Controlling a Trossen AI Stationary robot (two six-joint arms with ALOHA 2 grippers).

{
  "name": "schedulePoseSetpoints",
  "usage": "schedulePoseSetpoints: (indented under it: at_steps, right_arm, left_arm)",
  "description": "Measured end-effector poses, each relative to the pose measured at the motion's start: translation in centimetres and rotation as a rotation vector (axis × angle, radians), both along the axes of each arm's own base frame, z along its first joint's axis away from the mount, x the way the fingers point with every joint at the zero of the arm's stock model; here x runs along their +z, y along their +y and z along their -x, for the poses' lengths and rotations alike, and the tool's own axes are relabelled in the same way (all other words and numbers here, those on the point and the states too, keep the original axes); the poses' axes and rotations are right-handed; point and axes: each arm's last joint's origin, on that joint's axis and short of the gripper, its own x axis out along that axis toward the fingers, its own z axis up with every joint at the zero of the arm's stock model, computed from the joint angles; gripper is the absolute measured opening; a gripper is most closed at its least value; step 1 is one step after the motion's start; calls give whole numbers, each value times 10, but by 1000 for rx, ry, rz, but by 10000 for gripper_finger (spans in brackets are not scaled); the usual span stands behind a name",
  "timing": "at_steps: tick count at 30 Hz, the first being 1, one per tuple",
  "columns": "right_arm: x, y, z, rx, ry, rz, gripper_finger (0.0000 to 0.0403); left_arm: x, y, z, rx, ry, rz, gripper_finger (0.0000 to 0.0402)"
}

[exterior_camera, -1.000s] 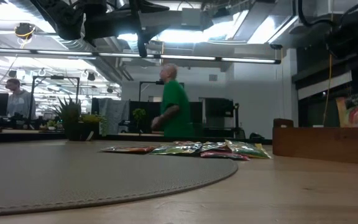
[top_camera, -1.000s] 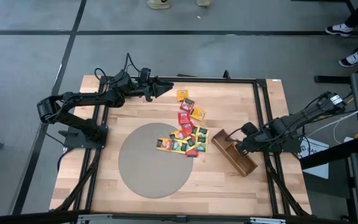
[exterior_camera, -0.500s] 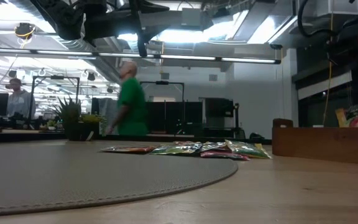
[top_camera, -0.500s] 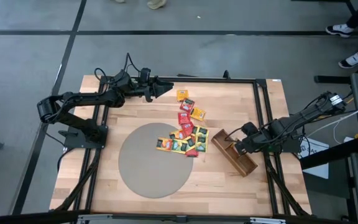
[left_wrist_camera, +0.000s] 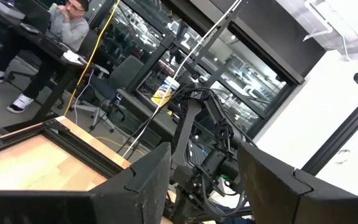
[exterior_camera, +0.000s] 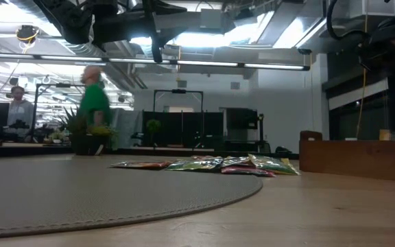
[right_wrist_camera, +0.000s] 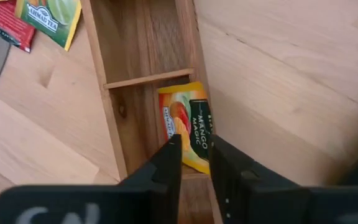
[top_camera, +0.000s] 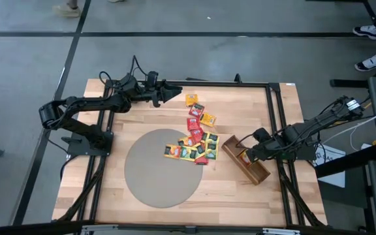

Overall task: Pick & Place Tea
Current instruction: Put the orange tea bag into the middle of the wooden organizer

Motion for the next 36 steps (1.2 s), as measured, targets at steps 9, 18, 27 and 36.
schedulePoseSetpoints:
  at_steps: [9,18,27,36]
  right_arm:
    - [15,0,-11,-27,-107,-17,125]
    - [36,-2,-45,9,-417,-67,125]
    - [30,1,-95,104,-602,-70,125]
    - [-1,-6,-150,289,-712,-131,66]
  left_arm:
    - [-9,-1,-2,-52,87,-1,175]
    - [-38,-20,-10,-187,360,9,150]
    - [-69,-51,-10,-304,678,146,110]
    - [-75,-89,-3,-348,780,298,88]
